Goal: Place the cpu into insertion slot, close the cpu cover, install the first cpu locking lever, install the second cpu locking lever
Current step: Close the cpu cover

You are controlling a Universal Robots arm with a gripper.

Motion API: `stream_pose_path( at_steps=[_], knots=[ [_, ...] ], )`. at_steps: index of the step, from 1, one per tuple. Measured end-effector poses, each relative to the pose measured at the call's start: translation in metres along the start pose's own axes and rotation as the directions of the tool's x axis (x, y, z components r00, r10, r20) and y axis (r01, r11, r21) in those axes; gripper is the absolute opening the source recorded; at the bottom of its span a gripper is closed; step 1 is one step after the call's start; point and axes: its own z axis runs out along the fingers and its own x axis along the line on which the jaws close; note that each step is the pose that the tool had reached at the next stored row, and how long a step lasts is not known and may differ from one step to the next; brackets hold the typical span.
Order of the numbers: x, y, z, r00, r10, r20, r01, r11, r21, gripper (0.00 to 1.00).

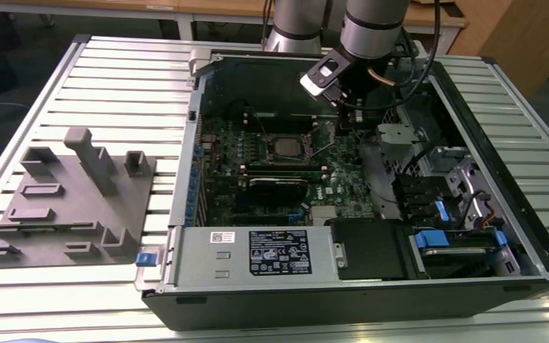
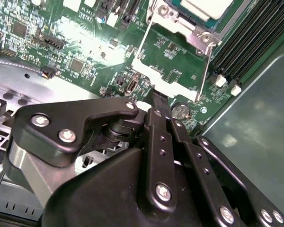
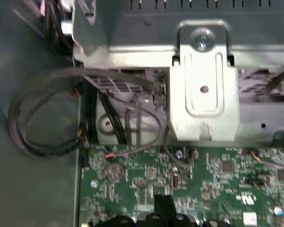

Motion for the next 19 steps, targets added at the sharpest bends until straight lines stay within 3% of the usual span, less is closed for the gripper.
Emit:
stream_pose_path(
  at_steps=[2, 5, 13, 19],
  knots=[
    [-0.0001, -0.0048, -0.0004, 1.0000, 0.000, 0.0002, 0.000, 1.0000, -0.0072, 0.11],
    [0.0000, -0.0086, -0.0006, 1.0000, 0.000, -0.0002, 0.000, 0.9999, -0.0123, 0.11],
    [0.0000, -0.0105, -0.0006, 1.0000, 0.000, -0.0001, 0.000, 0.9999, -0.0126, 0.11],
    [0.0002, -0.0184, -0.0005, 1.0000, 0.000, 0.0000, 0.000, 0.9999, -0.0125, 0.11]
  ],
)
